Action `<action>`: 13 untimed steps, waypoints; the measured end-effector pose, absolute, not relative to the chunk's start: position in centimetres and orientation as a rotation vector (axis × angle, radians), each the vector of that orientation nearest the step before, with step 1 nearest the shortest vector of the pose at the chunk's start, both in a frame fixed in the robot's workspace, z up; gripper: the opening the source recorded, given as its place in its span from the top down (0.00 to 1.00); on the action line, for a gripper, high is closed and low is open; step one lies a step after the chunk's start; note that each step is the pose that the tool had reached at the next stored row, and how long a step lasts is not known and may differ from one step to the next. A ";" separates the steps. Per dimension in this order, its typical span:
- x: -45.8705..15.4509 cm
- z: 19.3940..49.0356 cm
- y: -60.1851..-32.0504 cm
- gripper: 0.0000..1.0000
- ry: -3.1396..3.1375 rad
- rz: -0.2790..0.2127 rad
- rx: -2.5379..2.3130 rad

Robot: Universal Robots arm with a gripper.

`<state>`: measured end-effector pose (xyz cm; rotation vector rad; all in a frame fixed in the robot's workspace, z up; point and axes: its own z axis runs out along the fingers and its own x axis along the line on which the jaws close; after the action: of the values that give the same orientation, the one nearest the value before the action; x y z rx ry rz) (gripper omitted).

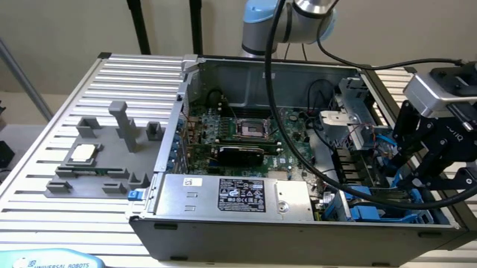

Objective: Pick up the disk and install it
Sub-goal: 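Insert the first disk wire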

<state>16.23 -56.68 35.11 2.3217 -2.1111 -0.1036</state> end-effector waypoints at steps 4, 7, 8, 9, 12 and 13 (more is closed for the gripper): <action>16.3 34.9 -56.7 0.59 -2.113 -0.107 2.323; 16.3 34.8 -56.7 0.59 -2.113 -0.106 2.323; 16.3 34.8 -56.7 0.59 -2.113 -0.107 2.323; 16.3 34.8 -56.7 0.59 -2.113 -0.107 2.323; 16.4 34.8 -56.7 0.59 -2.113 -0.107 2.323; 16.4 34.8 -56.7 0.59 -2.113 -0.107 2.323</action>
<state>16.40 -56.68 34.79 2.3233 -2.1125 -0.1069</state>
